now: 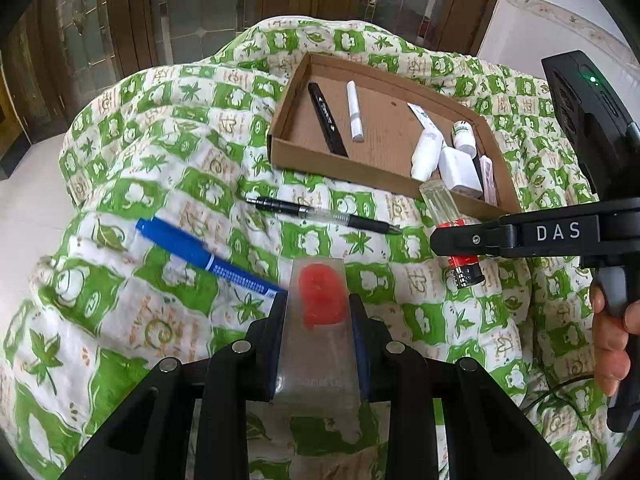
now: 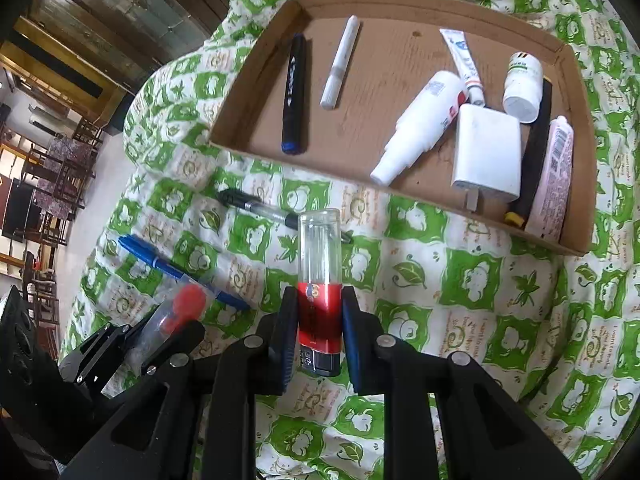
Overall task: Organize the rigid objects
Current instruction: 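Carry the red lighter with the right tool over the tray while the left tool carries the candle box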
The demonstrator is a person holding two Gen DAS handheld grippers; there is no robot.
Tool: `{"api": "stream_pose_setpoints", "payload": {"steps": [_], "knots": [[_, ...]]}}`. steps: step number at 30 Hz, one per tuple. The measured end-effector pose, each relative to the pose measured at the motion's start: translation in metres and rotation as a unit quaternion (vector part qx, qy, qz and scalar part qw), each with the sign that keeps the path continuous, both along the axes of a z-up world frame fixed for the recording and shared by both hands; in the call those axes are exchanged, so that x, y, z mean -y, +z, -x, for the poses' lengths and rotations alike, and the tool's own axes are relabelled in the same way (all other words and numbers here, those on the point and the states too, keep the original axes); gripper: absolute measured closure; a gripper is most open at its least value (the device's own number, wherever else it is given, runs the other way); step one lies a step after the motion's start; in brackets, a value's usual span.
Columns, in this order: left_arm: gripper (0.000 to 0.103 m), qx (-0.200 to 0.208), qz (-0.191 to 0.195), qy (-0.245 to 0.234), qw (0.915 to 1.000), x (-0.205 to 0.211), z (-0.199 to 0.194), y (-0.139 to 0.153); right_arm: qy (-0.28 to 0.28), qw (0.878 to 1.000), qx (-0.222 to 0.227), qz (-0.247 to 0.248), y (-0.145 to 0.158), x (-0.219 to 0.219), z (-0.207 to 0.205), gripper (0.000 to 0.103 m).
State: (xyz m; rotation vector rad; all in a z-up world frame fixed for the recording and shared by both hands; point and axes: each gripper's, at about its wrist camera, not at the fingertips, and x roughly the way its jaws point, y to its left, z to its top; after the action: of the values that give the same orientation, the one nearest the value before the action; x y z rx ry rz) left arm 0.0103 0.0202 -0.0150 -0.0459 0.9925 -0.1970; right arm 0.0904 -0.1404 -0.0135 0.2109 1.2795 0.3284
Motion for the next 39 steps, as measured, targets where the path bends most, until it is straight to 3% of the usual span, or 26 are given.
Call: {"api": "stream_pose_setpoints", "payload": {"steps": [39], "knots": [[0.073, 0.02, -0.005, -0.004, 0.9998, 0.013, -0.023, 0.015, -0.089, 0.994, 0.028, -0.05, 0.024, 0.069, -0.016, 0.083]]}}
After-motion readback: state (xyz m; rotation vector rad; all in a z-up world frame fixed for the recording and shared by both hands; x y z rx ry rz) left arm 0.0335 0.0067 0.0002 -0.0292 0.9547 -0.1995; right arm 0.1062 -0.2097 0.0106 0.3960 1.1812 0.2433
